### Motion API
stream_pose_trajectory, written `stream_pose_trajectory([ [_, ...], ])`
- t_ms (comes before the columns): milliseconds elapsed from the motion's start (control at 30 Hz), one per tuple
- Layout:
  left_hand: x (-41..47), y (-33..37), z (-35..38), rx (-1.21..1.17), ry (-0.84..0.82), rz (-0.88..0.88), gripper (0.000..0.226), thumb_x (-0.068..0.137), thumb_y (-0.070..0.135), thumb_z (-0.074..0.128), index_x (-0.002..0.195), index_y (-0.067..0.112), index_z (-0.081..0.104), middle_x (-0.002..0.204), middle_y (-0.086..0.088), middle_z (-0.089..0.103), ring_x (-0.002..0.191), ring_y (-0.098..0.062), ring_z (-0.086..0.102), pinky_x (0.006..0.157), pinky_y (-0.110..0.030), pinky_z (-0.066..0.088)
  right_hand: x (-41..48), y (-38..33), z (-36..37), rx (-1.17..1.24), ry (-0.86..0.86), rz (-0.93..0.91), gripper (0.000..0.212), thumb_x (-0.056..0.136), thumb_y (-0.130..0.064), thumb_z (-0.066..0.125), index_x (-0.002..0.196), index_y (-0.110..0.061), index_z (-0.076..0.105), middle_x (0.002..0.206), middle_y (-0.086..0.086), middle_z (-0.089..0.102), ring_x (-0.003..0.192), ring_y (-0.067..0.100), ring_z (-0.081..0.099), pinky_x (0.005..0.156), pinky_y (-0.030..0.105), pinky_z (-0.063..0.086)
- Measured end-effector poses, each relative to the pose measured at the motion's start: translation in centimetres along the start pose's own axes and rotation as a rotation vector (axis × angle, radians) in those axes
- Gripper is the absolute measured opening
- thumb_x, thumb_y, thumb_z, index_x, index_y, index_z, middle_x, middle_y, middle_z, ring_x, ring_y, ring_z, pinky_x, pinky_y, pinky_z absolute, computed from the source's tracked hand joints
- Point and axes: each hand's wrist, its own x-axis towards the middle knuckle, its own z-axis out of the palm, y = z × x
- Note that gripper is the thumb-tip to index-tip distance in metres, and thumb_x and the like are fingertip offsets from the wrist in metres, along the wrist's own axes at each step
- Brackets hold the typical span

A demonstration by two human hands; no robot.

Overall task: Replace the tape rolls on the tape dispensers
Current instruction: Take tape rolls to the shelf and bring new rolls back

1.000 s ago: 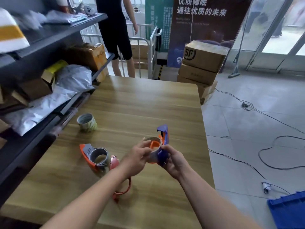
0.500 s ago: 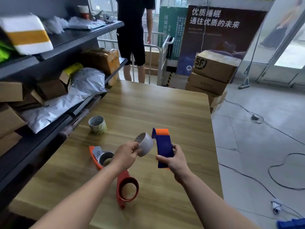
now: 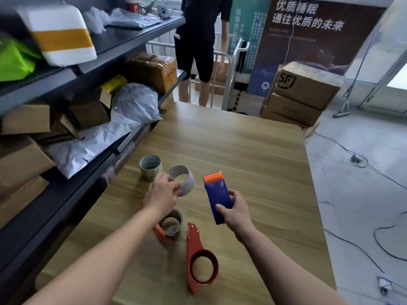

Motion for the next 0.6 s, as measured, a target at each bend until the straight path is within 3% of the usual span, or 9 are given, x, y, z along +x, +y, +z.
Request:
stream_pose_trajectory([
  [333,7.3,-7.1,-1.8,0.137,-0.034,-0.063,0.022,0.089,0.031,0.058,0.107,0.024,0.069,0.116,-0.007,0.050,0.113,-0.028,0.046,0.092,-0.038,0.042,3.3,-1.7,5.6,-0.127,0.013,0.036,0.052,0.082,-0.007,0.068,0.128,-0.018,0.047,0.108,0.000,0.061,0.099,0.021,0.063,0.090,0.046,0.054],
  [600,10.8,-10.6,-1.3,0.230,-0.033,-0.062,0.017,0.090,0.030,0.057,0.098,0.022,0.070,0.114,-0.007,0.053,0.108,-0.030,0.047,0.088,-0.038,0.041,5.4,-1.6,7.9,-0.214,0.049,0.066,0.054,0.080,-0.008,0.069,0.129,-0.018,0.048,0.114,0.005,0.066,0.100,0.022,0.064,0.091,0.047,0.052],
])
